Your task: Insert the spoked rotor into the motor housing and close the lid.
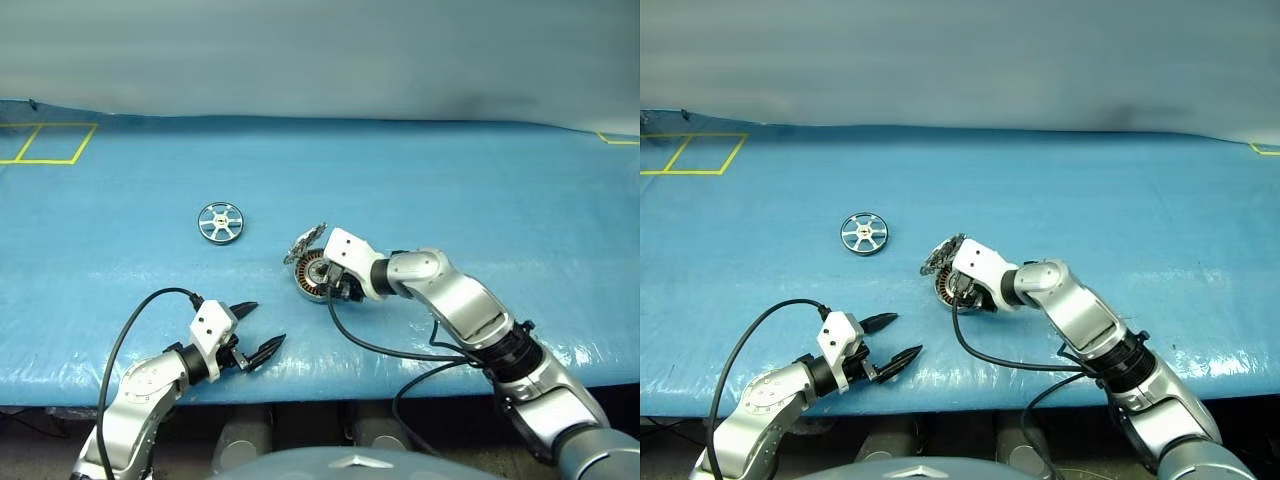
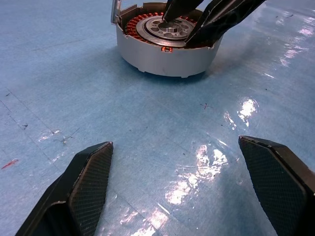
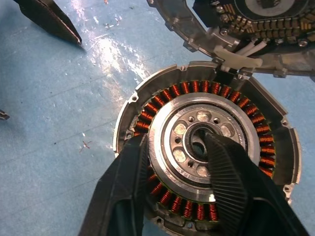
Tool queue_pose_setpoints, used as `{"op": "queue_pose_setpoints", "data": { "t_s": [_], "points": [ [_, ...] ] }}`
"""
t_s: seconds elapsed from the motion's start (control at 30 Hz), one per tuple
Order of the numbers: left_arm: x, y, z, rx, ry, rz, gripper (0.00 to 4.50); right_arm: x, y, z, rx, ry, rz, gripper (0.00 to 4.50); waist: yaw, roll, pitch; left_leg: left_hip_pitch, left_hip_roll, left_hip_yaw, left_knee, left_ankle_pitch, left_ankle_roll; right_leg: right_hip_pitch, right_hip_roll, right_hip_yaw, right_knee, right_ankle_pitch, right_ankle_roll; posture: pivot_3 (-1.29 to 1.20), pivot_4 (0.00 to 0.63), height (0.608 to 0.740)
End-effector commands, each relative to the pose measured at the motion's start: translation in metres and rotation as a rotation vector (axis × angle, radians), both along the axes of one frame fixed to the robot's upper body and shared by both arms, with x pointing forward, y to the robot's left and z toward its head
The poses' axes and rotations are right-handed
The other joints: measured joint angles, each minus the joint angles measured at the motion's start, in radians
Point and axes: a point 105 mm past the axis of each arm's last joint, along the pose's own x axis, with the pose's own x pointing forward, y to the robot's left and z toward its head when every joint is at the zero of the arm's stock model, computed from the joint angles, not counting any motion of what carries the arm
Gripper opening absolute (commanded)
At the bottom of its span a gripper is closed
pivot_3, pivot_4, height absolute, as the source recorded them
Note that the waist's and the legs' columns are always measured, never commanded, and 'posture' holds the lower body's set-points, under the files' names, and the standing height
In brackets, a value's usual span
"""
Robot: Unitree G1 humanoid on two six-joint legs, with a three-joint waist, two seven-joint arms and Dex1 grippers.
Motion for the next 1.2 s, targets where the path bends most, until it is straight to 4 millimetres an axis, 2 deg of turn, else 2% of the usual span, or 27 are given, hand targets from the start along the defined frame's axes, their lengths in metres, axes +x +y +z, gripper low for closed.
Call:
{"op": "queue_pose_setpoints", "data": {
  "t_s": [0.03,0.1,0.13,0.43,0.67,0.93,1.2],
  "points": [
    [0.0,-0.004,0.009,-0.01,-0.042,-0.012,4.5,0.0,-0.001,0.002,0.007,-0.002,-0.008,0.74,0.0,0.0,0.0,0.0,0.0,0.0,0.0,0.0,0.0,0.0,0.0,0.0,0.0,0.0,0.0,0.0,0.15,0.74],
    [0.0,-0.004,0.009,-0.01,-0.041,-0.012,4.5,0.001,-0.002,0.001,0.009,0.004,-0.014,0.13,0.0,0.0,0.0,0.001,0.0,0.0,0.0,0.0,0.0,0.001,0.0,0.0,0.0,0.0,0.0,0.0,0.15,0.74],
    [0.0,-0.004,0.009,-0.011,-0.04,-0.011,4.5,0.001,-0.002,0.001,0.012,0.008,-0.017,0.04,0.001,0.0,0.0,0.001,0.0,0.0,0.001,0.0,0.0,0.001,0.0,0.0,0.0,0.0,0.0,0.0,0.15,0.74],
    [-0.001,-0.005,0.008,-0.013,-0.039,-0.01,4.5,0.005,-0.005,0.005,0.03,0.004,-0.036,0.04,0.001,0.0,0.0,0.001,0.0,0.0,0.001,0.0,0.0,0.001,0.0,0.0,0.001,0.0,0.0,0.0,0.15,0.74],
    [-0.001,-0.005,0.008,-0.008,-0.037,-0.013,4.5,0.01,0.001,0.033,0.164,-0.089,-0.065,0.04,0.0,0.0,0.0,0.001,0.0,0.0,0.0,0.0,0.0,0.001,0.0,0.0,0.0,0.0,0.0,0.0,0.15,0.74],
    [0.0,-0.005,0.009,-0.003,-0.038,-0.026,4.5,0.003,0.002,0.025,0.188,-0.071,-0.087,0.04,0.0,0.0,0.0,0.001,0.0,0.0,0.0,0.0,0.0,0.001,0.0,0.0,0.0,0.0,0.0,0.0,0.15,0.74],
    [0.0,-0.005,0.01,-0.002,-0.037,-0.029,4.5,0.004,0.003,0.021,0.186,-0.074,-0.085,0.04,0.0,0.0,0.0,0.001,0.0,0.0,0.0,0.0,0.0,0.001,0.0,0.0,0.0,0.0,0.0,0.0,0.15,0.74]
  ]
}}
